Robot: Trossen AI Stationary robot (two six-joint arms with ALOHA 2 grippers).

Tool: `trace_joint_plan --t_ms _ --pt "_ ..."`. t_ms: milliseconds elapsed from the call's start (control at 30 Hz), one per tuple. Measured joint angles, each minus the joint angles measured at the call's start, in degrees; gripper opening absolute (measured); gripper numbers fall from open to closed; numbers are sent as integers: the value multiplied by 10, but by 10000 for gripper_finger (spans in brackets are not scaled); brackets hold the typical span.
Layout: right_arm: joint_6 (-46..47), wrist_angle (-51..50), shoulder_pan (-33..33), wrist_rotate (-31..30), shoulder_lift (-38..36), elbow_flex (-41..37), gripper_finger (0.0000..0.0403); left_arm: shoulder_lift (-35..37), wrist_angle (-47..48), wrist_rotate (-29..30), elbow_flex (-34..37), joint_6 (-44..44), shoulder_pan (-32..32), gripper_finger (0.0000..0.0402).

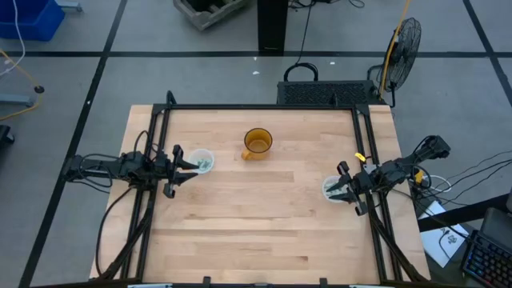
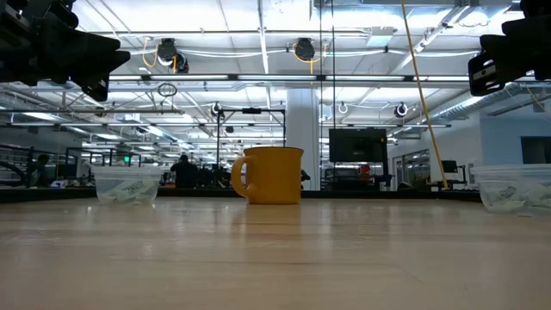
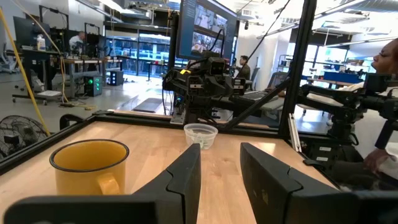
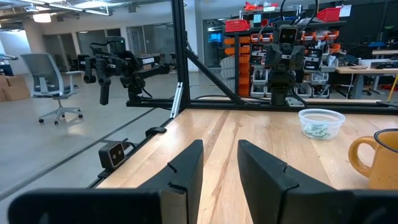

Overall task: Pick and place Stevia / Truvia into bins
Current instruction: Return to Home Position

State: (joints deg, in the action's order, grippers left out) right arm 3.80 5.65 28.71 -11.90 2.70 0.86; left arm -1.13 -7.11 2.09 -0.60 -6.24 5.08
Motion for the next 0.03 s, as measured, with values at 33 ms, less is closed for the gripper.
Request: trace_joint_plan --t_ms 33 --pt "0 0 0 0 0 0 94 0 0 0 0 0 0 118"
